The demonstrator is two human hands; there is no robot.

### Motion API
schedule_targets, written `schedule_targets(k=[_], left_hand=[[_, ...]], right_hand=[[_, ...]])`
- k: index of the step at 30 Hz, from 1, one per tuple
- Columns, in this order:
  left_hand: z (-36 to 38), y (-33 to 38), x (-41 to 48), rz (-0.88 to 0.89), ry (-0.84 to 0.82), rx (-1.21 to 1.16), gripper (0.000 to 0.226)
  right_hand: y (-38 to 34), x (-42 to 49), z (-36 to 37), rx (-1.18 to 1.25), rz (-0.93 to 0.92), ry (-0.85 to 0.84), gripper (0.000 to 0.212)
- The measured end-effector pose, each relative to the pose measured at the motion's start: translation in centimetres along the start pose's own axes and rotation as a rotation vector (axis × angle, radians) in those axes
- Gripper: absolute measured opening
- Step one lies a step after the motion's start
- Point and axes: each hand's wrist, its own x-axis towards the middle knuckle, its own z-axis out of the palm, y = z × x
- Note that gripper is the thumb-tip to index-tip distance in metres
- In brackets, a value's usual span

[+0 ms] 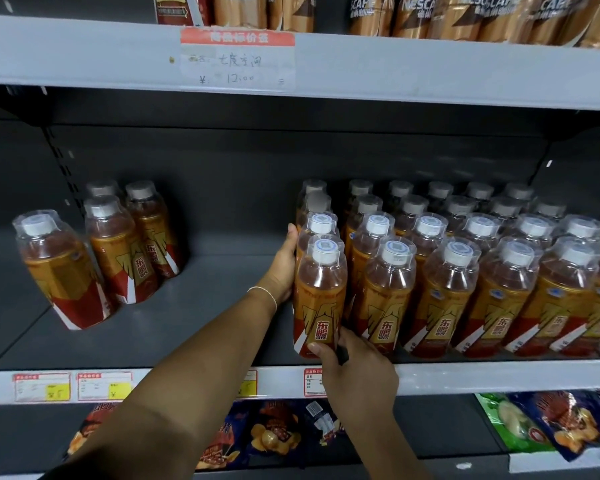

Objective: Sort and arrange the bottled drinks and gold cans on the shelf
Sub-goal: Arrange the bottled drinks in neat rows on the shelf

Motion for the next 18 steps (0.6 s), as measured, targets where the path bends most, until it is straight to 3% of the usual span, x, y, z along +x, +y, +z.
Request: schedule_targets(k=[12,18], left_hand=[[0.8,-0.1,0.0,0.003,0.011,0.023,0.060],[1.8,-0.1,-1.6,-0.012,0.126,0.014,0.074]], right_hand=[[0.7,0.2,0.2,0.015,-0.005,0.048,0.039],[0.6,-0.3,0.4,0.049,-0.003,0.088,0.038]])
